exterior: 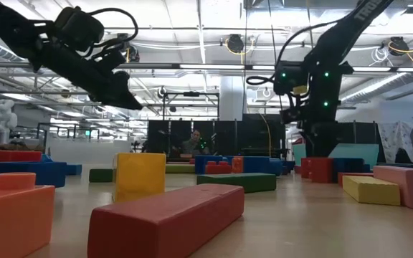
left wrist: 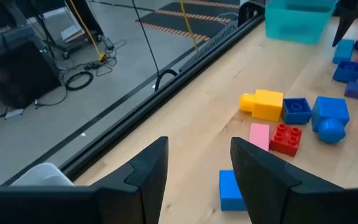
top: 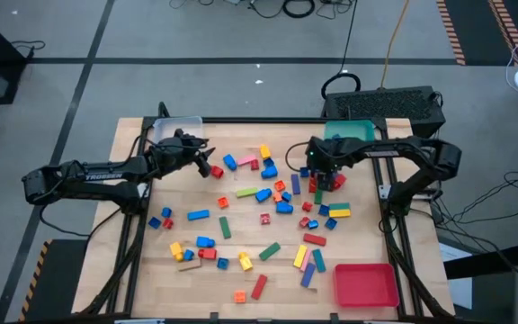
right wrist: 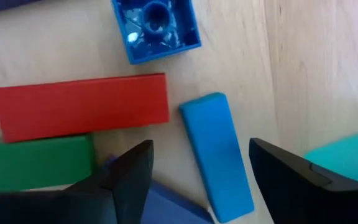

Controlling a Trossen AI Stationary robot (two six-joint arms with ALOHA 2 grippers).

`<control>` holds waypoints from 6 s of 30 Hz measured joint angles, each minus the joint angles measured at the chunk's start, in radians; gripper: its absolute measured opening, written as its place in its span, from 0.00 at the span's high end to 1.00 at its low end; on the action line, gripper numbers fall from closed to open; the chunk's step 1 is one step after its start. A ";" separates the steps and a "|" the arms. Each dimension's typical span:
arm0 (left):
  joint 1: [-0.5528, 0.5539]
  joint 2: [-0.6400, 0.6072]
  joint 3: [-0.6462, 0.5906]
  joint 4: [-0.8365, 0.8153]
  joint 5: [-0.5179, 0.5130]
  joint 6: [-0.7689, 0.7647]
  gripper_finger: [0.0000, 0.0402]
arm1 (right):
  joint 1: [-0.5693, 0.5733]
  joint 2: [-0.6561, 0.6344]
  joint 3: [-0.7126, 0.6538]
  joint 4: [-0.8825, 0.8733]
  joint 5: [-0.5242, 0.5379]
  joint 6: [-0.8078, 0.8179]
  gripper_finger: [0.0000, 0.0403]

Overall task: Sort blocks by size
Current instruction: Put the blue block in the blue bin, then put the blue block into the blue bin

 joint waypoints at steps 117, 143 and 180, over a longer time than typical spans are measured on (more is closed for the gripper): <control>0.000 0.000 0.000 -0.089 0.007 0.007 0.56 | -0.169 -0.104 0.303 -0.336 -0.002 0.303 0.53; 0.000 0.000 0.000 -0.098 0.007 -0.001 0.56 | 0.152 -0.103 0.030 -0.204 -0.057 0.151 0.53; -0.005 0.000 0.000 -0.081 0.007 -0.001 0.56 | 0.144 -0.026 -0.064 -0.075 -0.036 0.153 0.81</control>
